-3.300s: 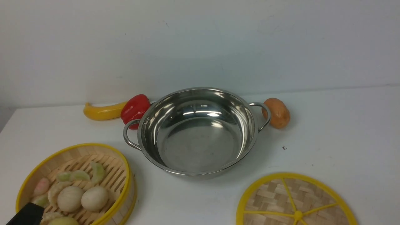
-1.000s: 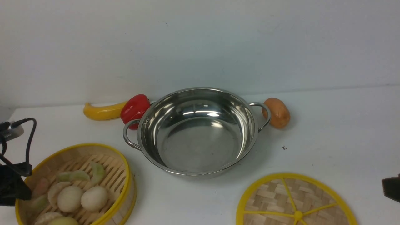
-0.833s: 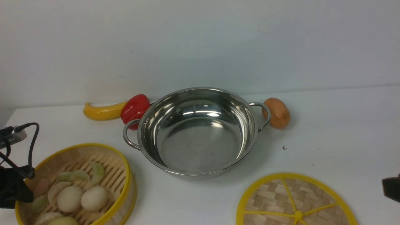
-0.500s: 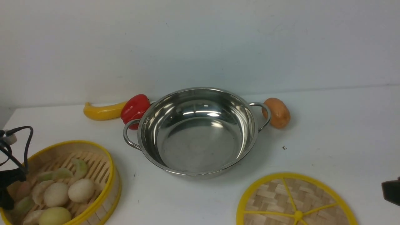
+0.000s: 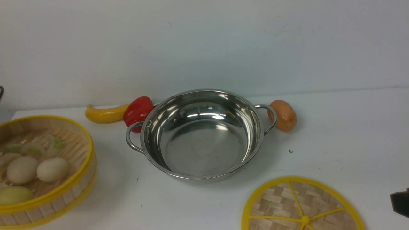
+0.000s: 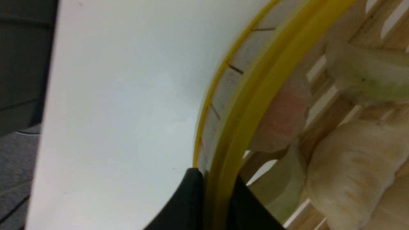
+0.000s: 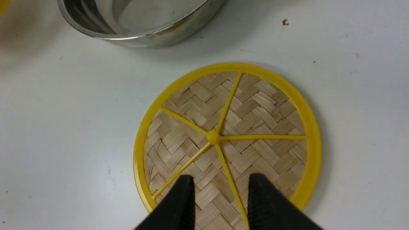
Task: Place the steamer in the pot on the white table, and put the lid on the steamer.
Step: 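Grasp the rim of the steamer basket holding the buns with the left gripper, then place the bamboo steamer basket with dumplings into the steel pot with the left gripper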
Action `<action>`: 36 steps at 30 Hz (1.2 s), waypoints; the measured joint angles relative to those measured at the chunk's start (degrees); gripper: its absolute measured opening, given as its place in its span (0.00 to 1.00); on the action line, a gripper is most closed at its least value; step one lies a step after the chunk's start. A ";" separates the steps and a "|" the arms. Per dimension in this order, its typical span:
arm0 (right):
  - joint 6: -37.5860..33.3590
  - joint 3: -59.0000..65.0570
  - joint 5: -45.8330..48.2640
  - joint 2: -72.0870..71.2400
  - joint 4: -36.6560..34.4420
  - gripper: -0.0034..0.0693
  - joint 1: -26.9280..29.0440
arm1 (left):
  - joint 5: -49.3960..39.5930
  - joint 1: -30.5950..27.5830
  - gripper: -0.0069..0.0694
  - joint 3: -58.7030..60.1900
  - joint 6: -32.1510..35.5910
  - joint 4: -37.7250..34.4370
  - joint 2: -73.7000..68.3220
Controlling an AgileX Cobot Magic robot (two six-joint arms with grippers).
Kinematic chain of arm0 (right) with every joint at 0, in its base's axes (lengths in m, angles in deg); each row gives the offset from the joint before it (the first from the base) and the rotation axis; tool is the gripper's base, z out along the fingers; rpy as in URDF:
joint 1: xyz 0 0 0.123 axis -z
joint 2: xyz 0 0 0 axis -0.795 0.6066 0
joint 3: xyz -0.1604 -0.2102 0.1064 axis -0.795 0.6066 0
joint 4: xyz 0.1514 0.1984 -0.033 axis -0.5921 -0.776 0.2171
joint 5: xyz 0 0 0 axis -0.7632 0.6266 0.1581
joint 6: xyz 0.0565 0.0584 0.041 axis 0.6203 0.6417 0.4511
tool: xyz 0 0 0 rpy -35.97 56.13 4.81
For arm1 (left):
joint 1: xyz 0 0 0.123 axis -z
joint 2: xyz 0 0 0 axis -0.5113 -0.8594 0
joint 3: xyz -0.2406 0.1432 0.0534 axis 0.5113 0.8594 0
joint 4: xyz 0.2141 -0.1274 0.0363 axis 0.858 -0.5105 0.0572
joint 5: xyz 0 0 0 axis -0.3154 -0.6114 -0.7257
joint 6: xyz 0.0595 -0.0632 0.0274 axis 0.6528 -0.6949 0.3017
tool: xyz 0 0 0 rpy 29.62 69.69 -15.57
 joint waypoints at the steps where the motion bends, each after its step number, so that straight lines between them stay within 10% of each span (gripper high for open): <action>1: 0.00 0.00 0.05 0.00 0.00 0.39 0.00 | -1.66 0.00 0.15 -2.18 -0.04 0.19 0.19; 8: 0.00 0.00 0.39 0.00 0.00 0.39 0.00 | -3.04 6.82 0.15 -15.83 -0.53 -4.46 -0.18; 21: 0.00 0.00 1.47 0.00 0.00 0.39 0.00 | -4.51 38.20 0.15 -35.84 -7.58 -5.97 -22.01; 36: 1.16 0.00 3.18 0.00 -0.05 0.39 0.00 | -4.40 40.74 0.15 -41.24 -9.33 -6.14 -34.01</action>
